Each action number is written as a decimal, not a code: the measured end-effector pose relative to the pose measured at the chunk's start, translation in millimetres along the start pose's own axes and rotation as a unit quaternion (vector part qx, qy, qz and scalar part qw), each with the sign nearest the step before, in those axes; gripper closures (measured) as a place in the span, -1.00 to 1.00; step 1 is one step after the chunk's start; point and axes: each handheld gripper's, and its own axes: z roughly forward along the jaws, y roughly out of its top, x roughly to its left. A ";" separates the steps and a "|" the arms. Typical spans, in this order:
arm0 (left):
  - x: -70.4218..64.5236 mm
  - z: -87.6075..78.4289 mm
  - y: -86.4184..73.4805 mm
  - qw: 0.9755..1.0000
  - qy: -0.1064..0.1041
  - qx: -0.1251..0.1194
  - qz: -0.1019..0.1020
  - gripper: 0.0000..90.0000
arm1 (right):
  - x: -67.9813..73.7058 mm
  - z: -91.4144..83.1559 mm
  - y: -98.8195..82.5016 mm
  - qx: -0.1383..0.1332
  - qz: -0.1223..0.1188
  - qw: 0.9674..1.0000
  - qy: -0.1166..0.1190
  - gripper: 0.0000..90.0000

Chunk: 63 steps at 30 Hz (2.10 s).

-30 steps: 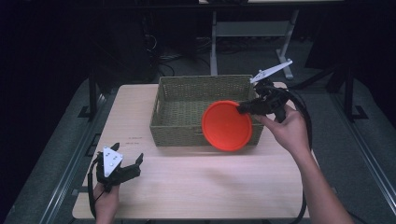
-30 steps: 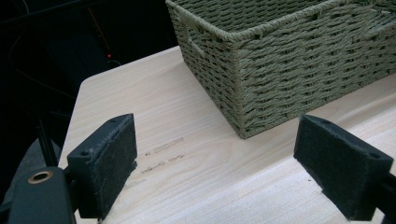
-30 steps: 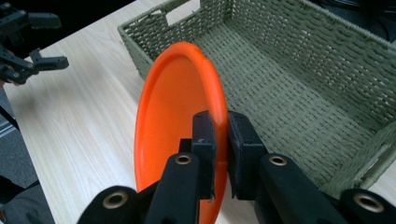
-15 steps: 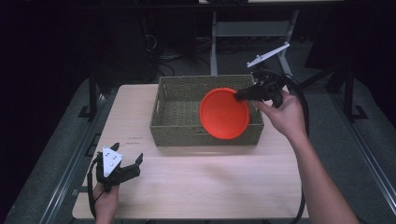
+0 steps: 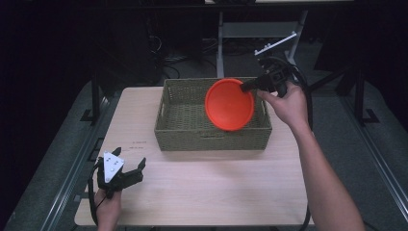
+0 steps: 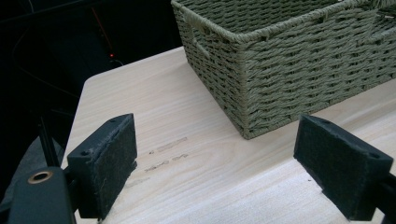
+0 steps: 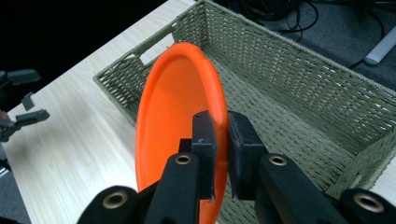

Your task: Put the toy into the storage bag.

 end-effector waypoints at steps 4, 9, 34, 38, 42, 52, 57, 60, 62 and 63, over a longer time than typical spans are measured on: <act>0.3 0.0 0.0 1.000 0.000 -0.001 0.000 -0.72 | -5.0 8.7 4.9 0.004 0.003 1.000 -0.010 0.82; 0.2 -0.1 0.0 1.000 -0.001 0.000 0.000 -0.72 | -12.2 19.1 8.2 0.012 0.008 1.000 -0.024 0.82; -1.3 0.9 1.1 1.000 -0.004 -0.003 0.002 -0.72 | -40.5 54.8 7.6 0.021 0.046 0.997 -0.052 0.82; -2.1 1.1 1.4 1.000 -0.005 -0.002 0.006 -0.72 | -43.3 60.3 5.7 0.025 0.050 0.997 -0.054 0.82; -1.7 0.6 1.4 1.000 -0.004 0.000 0.005 -0.72 | -46.2 66.9 2.4 0.028 0.055 0.997 -0.055 0.82; -1.0 1.1 1.2 1.000 -0.004 -0.002 0.003 -0.72 | -55.5 86.0 -9.4 0.027 0.077 0.995 -0.056 0.82; -0.7 0.3 1.4 1.000 -0.003 -0.001 0.004 -0.72 | -59.4 98.3 -17.1 0.039 0.081 0.994 -0.059 0.82; -1.2 1.1 1.4 1.000 -0.003 -0.002 0.004 -0.72 | -60.7 103.9 -21.5 0.047 0.082 0.994 -0.055 0.82; -1.4 1.3 1.6 1.000 -0.003 -0.001 0.004 -0.72 | -60.2 107.0 -23.7 0.055 0.082 0.993 -0.058 0.82; -1.5 1.3 1.6 1.000 -0.003 -0.001 0.004 -0.72 | -59.9 108.9 -24.5 0.059 0.082 0.993 -0.060 0.82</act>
